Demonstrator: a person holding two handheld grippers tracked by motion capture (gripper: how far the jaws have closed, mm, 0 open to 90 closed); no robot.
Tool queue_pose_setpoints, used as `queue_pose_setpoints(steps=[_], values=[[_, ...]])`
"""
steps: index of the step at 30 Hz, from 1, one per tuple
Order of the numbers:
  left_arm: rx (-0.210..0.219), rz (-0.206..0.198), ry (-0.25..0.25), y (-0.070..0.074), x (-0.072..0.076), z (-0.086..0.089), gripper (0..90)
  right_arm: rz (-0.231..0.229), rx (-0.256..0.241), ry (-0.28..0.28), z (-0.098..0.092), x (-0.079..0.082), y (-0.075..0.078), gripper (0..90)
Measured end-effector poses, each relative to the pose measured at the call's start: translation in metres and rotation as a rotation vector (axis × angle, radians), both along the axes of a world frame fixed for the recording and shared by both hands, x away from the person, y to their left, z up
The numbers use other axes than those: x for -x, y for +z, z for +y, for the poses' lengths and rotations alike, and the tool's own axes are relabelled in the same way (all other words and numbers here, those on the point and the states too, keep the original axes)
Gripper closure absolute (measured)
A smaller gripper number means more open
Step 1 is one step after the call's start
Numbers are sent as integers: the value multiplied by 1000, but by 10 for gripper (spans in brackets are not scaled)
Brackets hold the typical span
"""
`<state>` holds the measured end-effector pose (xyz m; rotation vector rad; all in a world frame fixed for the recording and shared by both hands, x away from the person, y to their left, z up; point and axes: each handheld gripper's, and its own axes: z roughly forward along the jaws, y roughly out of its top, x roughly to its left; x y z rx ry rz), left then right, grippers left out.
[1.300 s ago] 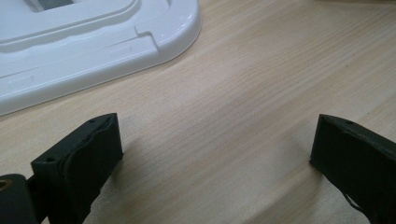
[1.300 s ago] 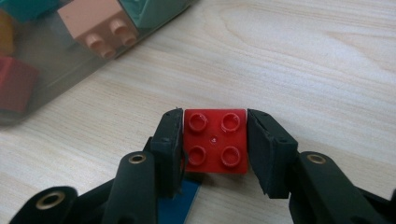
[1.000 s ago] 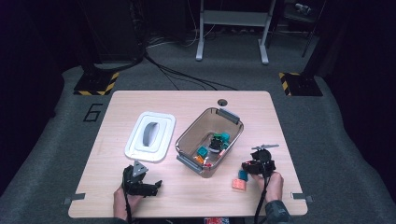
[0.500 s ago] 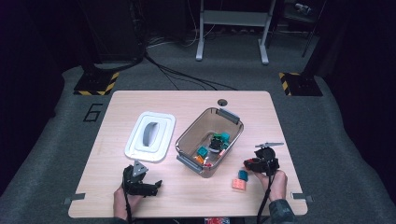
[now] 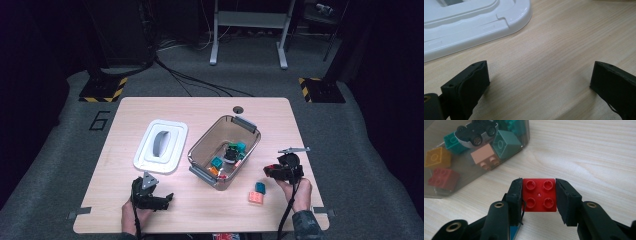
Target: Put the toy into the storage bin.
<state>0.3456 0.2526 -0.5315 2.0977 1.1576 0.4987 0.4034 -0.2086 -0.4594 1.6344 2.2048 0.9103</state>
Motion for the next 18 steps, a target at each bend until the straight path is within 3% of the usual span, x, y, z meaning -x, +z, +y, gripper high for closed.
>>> queue_pose_setpoints(steps=[18], values=[[3,1,2,0,0,0,20,-68,-23,39,-2,-9,32,590]])
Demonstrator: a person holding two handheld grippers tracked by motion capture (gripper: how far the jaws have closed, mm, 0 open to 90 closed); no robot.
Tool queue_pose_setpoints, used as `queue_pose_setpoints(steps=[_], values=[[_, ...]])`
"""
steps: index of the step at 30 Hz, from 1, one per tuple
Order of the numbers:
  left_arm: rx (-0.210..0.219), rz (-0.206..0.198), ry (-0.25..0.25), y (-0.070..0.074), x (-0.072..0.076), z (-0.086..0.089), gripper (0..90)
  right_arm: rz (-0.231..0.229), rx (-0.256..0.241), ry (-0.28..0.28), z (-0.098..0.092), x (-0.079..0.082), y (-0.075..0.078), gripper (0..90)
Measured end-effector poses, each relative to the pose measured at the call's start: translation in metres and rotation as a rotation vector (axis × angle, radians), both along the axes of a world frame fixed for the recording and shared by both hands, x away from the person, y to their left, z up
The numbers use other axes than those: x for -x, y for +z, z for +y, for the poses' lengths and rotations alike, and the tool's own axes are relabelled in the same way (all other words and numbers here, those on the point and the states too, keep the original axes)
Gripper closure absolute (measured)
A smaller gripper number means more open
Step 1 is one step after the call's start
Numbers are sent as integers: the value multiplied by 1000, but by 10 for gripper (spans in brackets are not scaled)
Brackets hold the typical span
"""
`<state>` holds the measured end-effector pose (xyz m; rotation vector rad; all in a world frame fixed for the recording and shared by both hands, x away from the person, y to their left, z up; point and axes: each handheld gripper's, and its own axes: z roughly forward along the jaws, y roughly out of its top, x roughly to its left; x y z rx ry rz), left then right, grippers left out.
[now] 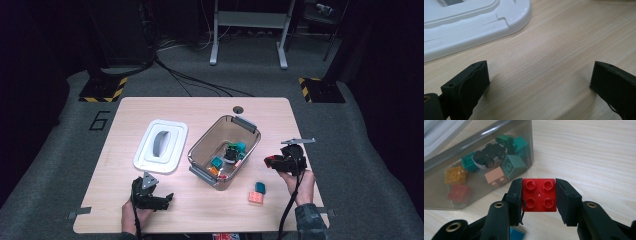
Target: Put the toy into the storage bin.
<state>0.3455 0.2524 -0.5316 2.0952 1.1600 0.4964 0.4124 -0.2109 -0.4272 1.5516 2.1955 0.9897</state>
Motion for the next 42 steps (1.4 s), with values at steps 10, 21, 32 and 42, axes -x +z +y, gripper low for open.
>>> queue_pose_setpoints(steps=[10,21,32,42], values=[[1,0,2,0,0,0,20,-35,-4,15,0,-2,22,590],[-4,-2,0,0,0,1,21,-79,-5,43,7,-8,45,590],[-4,-1,0,0,0,1,21,-121,1,80,22,-20,70,589],[0,-1,3,0,0,0,21,-120,6,114,42,-41,69,589]])
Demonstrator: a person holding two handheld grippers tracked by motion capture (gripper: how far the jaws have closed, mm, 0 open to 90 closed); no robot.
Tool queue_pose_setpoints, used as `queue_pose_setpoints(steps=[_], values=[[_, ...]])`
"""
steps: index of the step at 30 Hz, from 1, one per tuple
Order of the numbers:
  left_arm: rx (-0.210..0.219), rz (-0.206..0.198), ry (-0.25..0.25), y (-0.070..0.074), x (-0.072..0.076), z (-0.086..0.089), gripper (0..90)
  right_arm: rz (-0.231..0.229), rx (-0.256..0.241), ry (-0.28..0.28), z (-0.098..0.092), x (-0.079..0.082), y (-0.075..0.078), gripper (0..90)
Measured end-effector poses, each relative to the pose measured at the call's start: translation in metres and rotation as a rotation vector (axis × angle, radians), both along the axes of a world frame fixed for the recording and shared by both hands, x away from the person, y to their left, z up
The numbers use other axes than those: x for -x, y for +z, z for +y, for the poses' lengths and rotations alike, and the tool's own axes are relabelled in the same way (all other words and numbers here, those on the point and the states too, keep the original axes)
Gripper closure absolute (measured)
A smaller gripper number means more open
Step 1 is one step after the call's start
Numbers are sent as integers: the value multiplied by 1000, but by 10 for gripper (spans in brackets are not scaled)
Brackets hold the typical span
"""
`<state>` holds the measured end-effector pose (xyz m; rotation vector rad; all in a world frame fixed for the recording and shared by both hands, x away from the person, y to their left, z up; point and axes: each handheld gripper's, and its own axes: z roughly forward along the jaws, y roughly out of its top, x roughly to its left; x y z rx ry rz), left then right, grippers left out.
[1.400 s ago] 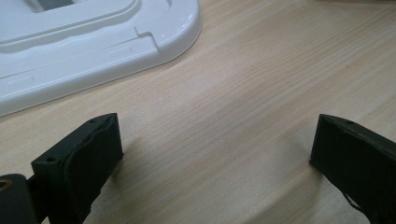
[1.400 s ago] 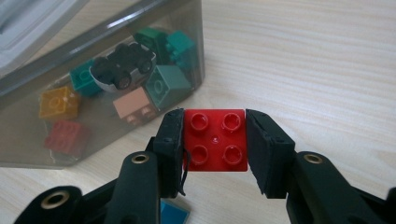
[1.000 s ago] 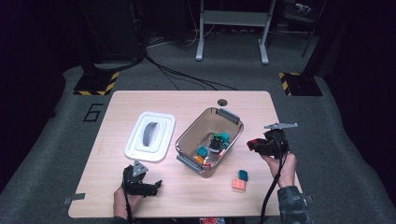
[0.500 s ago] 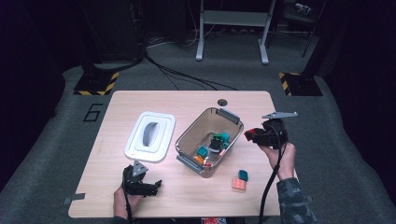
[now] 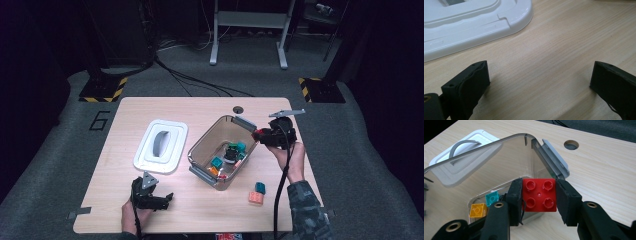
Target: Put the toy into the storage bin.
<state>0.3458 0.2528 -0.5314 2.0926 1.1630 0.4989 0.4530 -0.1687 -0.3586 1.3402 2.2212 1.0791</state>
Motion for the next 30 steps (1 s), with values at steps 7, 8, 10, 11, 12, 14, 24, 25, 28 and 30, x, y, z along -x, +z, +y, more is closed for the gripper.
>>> queue_pose_setpoints(steps=[7,8,10,11,12,14,24,25,28,30], values=[[0,0,1,0,0,0,21,13,11,23,14,-14,-8,589],[0,0,1,0,0,0,21,2,22,34,15,-15,-9,589],[0,1,1,0,0,0,21,6,32,38,18,-18,-11,588],[0,1,1,0,0,0,21,6,32,38,18,-18,-11,588],[0,0,1,0,0,0,21,18,36,29,21,-19,-14,588],[0,0,0,0,0,0,21,23,48,29,23,-21,-16,588],[0,0,1,0,0,0,21,37,96,18,24,-23,-22,573],[0,0,1,0,0,0,21,38,96,16,24,-22,-22,559],[0,0,1,0,0,0,21,45,90,11,24,-21,-22,539],[0,0,1,0,0,0,21,48,78,7,22,-20,-21,505]])
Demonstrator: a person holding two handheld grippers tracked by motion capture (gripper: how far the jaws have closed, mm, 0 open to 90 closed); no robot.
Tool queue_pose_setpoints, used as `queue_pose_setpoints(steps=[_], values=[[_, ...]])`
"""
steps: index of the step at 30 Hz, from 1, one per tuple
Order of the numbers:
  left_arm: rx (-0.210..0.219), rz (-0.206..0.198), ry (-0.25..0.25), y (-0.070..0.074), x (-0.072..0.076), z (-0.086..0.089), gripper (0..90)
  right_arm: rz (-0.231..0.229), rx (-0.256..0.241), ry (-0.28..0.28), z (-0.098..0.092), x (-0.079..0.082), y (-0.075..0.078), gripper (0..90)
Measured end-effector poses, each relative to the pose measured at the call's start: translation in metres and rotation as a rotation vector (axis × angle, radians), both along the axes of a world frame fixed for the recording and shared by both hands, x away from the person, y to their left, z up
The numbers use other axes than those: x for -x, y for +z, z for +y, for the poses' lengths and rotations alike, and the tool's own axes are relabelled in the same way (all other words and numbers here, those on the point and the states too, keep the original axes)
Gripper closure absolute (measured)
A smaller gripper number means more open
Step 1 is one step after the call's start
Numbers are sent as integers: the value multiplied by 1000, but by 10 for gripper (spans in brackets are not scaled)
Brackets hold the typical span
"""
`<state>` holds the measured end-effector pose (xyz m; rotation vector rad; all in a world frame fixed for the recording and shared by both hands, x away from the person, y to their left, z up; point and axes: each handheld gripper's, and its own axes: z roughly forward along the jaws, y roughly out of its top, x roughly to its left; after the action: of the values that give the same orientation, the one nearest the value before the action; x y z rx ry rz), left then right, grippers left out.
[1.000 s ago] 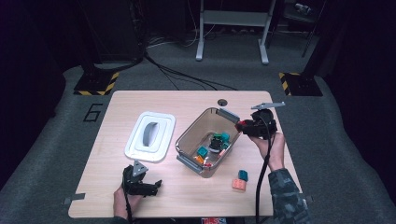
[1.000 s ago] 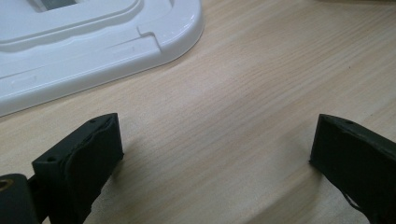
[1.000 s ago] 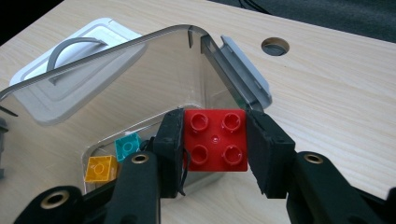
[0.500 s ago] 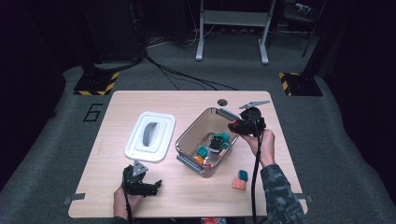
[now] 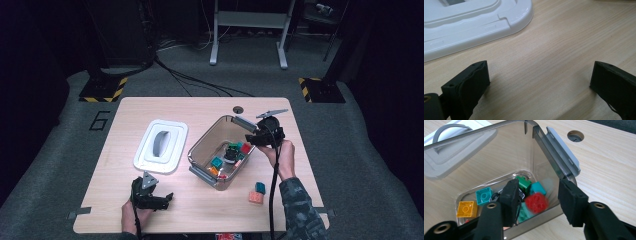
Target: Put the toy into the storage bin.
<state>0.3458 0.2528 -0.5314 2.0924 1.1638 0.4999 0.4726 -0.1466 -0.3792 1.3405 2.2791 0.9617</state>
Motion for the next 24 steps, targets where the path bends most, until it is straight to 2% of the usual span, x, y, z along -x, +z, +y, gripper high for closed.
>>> queue_pose_setpoints(steps=[1,2,6,11,18,24], values=[[5,2,4,0,0,0,22,1,-2,-3,-1,1,1,495],[3,1,3,0,0,0,22,1,-7,-8,-4,4,2,443],[-1,0,1,0,0,0,22,-11,-21,-10,-8,8,5,373],[-1,0,0,0,0,0,22,-21,-49,-9,-20,25,10,229],[-1,-1,1,0,0,0,22,-19,-64,-1,-31,42,5,163],[0,-1,1,0,0,0,22,20,-74,-8,-37,54,-8,146]])
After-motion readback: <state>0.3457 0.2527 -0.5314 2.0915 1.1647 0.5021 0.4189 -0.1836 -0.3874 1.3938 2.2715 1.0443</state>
